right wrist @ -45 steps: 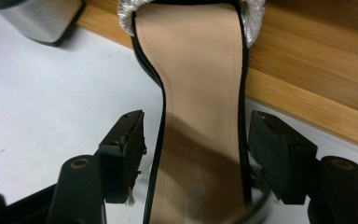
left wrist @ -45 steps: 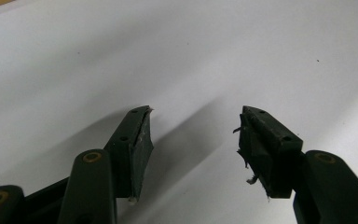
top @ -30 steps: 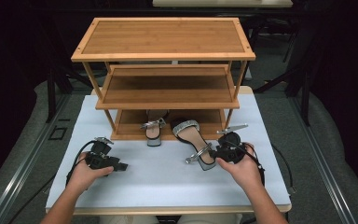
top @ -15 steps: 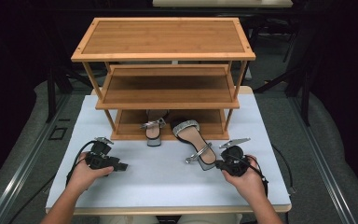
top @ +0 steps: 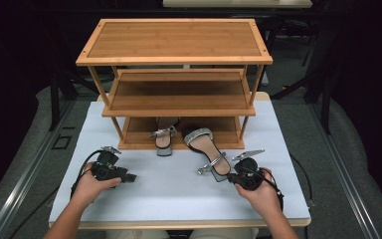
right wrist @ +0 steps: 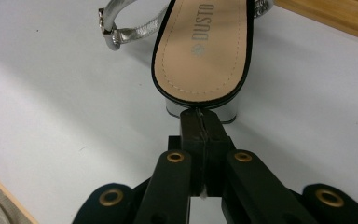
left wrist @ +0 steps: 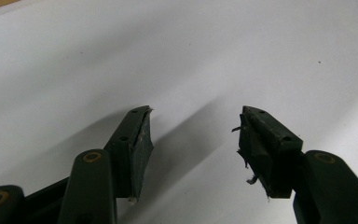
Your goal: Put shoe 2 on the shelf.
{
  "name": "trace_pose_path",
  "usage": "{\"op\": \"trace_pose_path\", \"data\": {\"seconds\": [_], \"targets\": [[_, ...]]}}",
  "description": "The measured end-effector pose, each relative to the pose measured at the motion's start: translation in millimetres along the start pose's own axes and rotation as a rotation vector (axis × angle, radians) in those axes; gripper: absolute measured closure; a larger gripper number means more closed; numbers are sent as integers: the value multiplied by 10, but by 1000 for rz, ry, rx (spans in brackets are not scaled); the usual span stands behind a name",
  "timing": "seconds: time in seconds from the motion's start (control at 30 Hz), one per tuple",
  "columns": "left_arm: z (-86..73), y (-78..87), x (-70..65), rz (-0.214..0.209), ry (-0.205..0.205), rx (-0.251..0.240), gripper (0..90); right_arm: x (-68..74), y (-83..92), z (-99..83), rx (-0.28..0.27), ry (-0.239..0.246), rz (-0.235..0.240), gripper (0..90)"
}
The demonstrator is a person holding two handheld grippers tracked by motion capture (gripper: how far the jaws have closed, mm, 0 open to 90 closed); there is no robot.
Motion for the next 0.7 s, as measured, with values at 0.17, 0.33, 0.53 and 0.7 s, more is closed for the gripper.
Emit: {"op": "trace_pose_path", "data": {"seconds": [0.17, 0.33, 0.53, 0.7], "targets": [[1, -13, -4, 0, -1, -1, 439, 60, 2, 11, -6, -9, 25, 900], [2, -16, -14, -2, 1, -1, 440, 134, -7, 111, -38, -22, 55, 900], [4, -14, -2, -2, 1, -4, 439, 188, -102, 185, -41, -21, 69, 900], [6, -4, -8, -6, -2, -2, 440, 228, -141, 309, -66, -22, 81, 900]]}}
Point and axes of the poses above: each handheld gripper's, and its own axes: y roughly backward along the jaws, z roughly out of its top, x roughly to its left, the point moved 10 cm from there along -y, roughly forward along the jaws, and after that the axes turned 8 degrees about -x, right-handed, at the moved point
